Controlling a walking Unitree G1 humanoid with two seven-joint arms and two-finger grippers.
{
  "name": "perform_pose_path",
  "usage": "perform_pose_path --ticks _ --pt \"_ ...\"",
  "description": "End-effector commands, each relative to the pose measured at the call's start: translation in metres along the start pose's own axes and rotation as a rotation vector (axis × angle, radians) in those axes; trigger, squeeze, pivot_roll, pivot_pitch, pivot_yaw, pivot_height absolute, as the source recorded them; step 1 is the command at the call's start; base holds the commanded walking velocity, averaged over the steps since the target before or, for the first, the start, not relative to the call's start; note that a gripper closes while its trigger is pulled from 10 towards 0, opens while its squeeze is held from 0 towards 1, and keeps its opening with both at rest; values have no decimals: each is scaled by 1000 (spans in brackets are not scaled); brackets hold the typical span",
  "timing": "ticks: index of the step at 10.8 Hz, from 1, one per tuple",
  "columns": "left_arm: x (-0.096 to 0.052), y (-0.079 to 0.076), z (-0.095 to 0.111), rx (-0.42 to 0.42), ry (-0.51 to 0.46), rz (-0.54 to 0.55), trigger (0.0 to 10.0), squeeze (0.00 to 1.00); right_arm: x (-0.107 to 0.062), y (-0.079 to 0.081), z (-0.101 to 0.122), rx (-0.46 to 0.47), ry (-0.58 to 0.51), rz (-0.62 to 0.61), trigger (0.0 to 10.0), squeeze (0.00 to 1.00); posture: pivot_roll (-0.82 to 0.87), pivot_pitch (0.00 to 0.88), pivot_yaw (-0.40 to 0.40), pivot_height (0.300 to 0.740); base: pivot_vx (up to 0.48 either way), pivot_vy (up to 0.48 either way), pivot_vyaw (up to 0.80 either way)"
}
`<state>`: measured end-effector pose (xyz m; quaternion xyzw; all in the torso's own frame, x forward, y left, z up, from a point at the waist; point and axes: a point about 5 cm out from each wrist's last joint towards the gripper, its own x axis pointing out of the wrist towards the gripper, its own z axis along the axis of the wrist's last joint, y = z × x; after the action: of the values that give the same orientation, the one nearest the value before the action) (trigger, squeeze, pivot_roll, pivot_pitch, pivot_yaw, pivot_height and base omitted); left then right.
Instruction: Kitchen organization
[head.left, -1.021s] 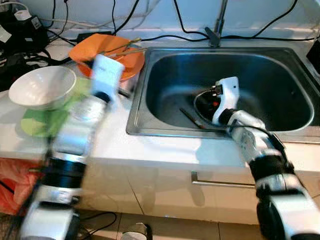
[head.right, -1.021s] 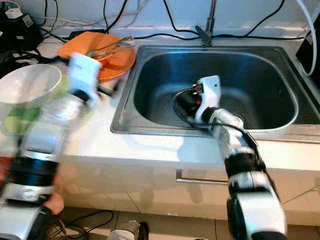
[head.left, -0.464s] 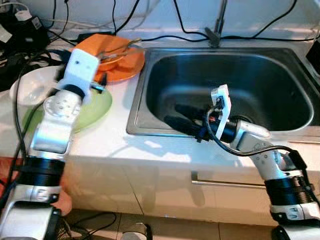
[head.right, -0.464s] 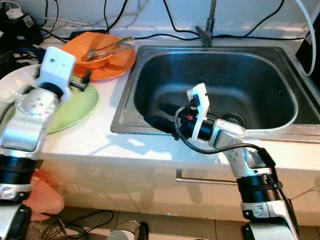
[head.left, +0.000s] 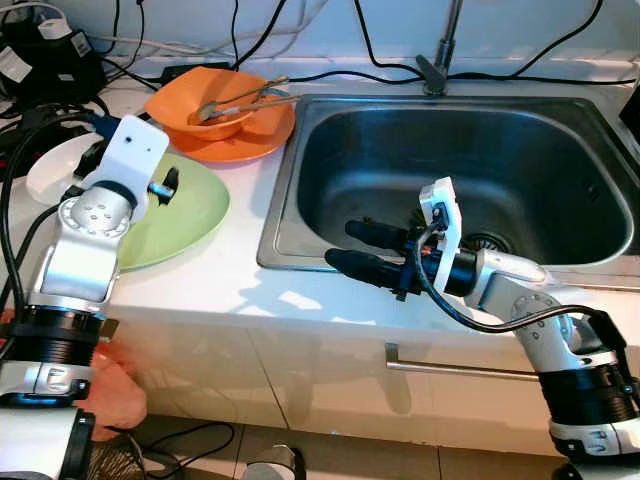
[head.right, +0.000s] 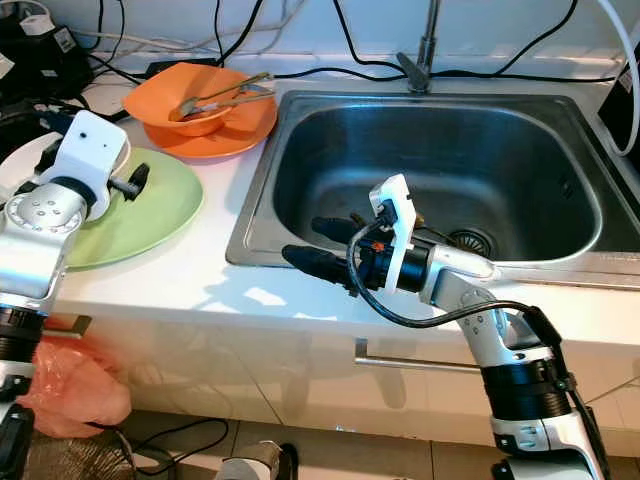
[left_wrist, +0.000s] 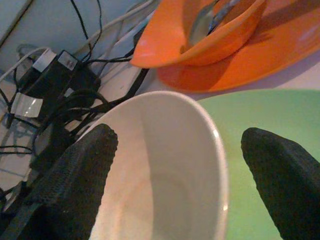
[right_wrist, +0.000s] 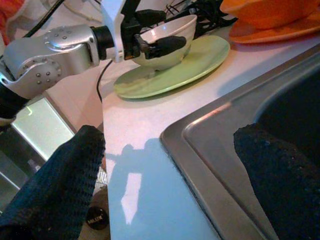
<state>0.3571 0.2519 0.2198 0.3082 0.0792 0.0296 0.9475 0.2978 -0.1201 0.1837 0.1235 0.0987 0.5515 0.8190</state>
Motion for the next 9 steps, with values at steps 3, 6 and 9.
perform_pose_path --ticks 3,6,9 --pt "2 0 -10 11 79 -124 10000 0 1 6 -1 -15 27 31 10000 635 244 76 90 740 0 0 0" --pt "4 0 -19 -40 144 -261 627 0 3 7 -1 -15 25 36 10000 569 249 78 93 740 0 0 0" --pt "5 3 -18 -50 144 -268 0 0 2 7 -1 -16 25 31 10000 565 246 77 94 740 0 0 0"
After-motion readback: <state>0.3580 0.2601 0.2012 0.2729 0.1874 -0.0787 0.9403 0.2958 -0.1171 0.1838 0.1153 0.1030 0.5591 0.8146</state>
